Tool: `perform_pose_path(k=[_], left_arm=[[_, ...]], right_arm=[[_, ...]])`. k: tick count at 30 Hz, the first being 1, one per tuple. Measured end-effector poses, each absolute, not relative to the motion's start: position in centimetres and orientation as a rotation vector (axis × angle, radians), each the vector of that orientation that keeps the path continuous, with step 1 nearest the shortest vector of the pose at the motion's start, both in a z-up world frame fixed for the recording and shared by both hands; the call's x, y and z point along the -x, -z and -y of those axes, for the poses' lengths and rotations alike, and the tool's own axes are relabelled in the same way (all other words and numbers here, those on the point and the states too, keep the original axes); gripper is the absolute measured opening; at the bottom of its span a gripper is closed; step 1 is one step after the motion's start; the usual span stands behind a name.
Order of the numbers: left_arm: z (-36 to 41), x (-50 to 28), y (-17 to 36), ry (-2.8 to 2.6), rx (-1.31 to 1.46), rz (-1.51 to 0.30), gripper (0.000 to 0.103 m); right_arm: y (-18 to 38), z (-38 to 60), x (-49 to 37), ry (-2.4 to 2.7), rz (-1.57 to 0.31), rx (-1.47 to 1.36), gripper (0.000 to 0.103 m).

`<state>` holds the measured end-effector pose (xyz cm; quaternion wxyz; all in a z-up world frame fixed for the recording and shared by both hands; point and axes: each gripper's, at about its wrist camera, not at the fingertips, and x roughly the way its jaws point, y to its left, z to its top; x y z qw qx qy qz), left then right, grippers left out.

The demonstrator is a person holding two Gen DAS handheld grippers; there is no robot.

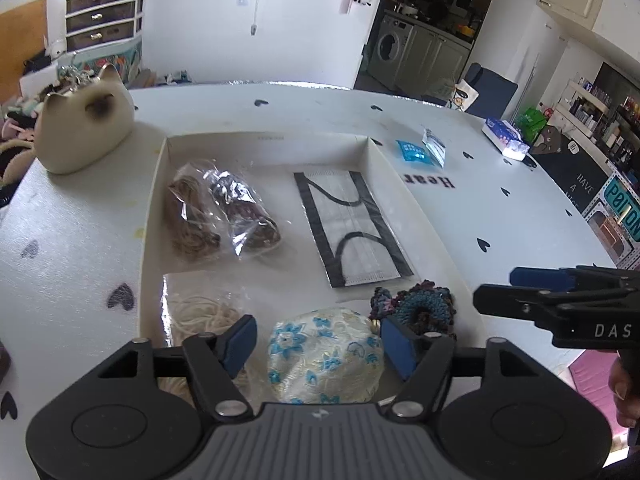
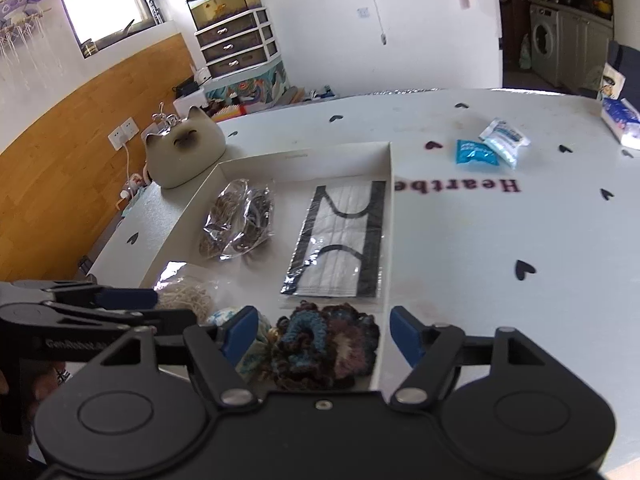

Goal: Organize soft objects
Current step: 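Lower both items into the tray and open both tools, then move both tools from the tray toward the blue and white packets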

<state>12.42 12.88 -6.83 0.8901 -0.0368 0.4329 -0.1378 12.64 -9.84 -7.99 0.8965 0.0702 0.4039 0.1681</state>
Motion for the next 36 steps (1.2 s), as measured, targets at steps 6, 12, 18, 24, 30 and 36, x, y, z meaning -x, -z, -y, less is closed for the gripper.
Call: perform_pose_path(k=[6, 12, 18, 24, 30, 36], left_arm=[[-13.5, -11.1, 6.1, 0.256, 0.072, -0.845, 0.085], [-14.3, -10.1, 5.9, 0.226, 0.082, -0.803, 0.095], [-14.6, -9.4, 6.0, 0.204, 0.079, -0.781, 0.103], [-15.0, -8.7, 6.2, 0.172, 0.106, -0.775, 0.103], [-15.0, -8.1, 6.2, 0.148, 0.108, -0.775, 0.103], [-14.7, -8.2, 6.1, 0.123, 0.111, -0.771, 0.103]], right_arm=[[7.9, 10.6, -11.1, -0.310, -0.791, -0.126, 0.081], [8.1, 11.5, -9.8, -0.255, -0.729, -0.115, 0.089], [8.1, 11.7, -9.0, -0.251, -0.700, -0.094, 0.101], [8.2, 11.4, -8.8, -0.254, -0.704, -0.083, 0.103], [8.2, 11.3, -8.8, -0.258, -0.704, -0.075, 0.103], [8.3, 11.4, -9.2, -0.268, -0.712, -0.064, 0.103]])
